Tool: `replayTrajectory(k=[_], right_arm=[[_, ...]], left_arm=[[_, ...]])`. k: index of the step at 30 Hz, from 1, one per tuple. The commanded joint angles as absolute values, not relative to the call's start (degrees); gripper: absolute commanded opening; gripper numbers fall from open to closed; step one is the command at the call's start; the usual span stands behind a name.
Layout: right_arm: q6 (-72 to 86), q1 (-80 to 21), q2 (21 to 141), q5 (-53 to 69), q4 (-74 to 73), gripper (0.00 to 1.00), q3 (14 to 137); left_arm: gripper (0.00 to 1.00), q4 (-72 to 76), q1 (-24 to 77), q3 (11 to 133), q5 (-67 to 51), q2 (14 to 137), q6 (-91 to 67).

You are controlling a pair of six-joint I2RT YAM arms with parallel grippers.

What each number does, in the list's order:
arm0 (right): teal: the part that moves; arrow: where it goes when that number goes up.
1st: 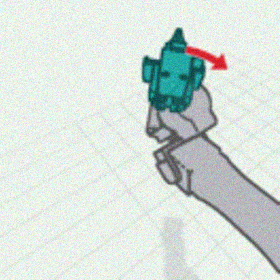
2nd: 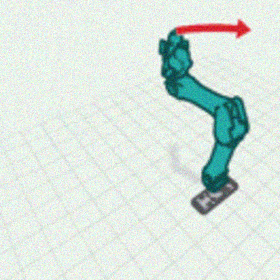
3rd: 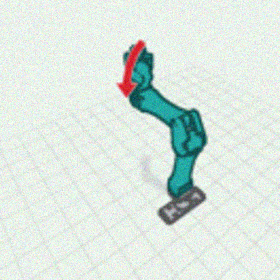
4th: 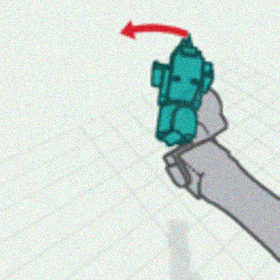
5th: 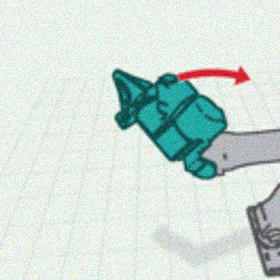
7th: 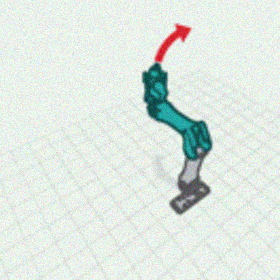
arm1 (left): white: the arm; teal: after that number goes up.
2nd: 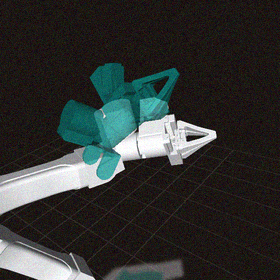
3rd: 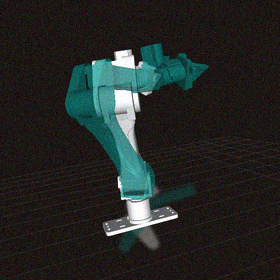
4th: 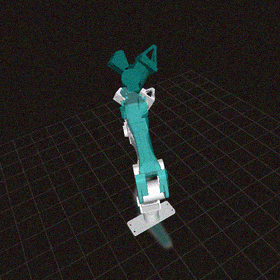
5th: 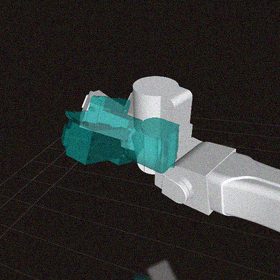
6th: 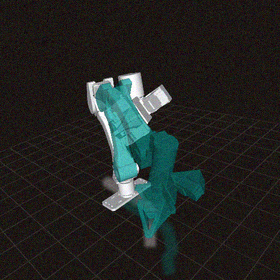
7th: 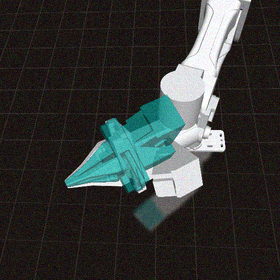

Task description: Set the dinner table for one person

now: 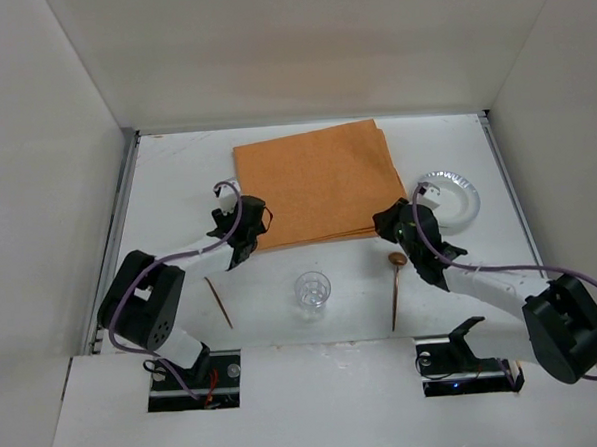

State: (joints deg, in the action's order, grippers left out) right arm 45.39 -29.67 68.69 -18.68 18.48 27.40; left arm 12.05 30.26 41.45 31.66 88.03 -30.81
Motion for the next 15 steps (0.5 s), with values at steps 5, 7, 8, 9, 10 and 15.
replayTrajectory(k=[5, 7, 8, 9, 10, 15], right_arm=[[44.12, -30.45, 69.34, -18.20, 21.71, 0.38, 30.14], [43.77, -30.89, 69.78, -17.84, 21.62, 0.43, 30.76], [43.77, -31.24, 69.79, -17.93, 21.53, 0.45, 30.85], [43.86, -31.42, 69.70, -18.02, 21.53, 0.47, 31.02], [43.94, -31.51, 69.78, -18.10, 21.45, 0.48, 31.29], [43.24, -31.51, 71.80, -18.02, 20.13, 0.48, 34.71]], left_arm=[[0.48, 9.92, 27.47, 37.44, 23.32, 85.86, -38.06], [0.40, 12.38, 26.68, 36.92, 18.92, 87.09, -38.14], [0.34, 13.52, 26.15, 36.48, 17.42, 87.71, -38.23], [0.28, 14.32, 25.62, 36.30, 16.53, 88.24, -38.49], [0.21, 14.59, 25.01, 36.12, 16.00, 88.59, -38.93], [0.06, 15.64, 21.41, 31.92, 18.88, 85.26, -40.16]])
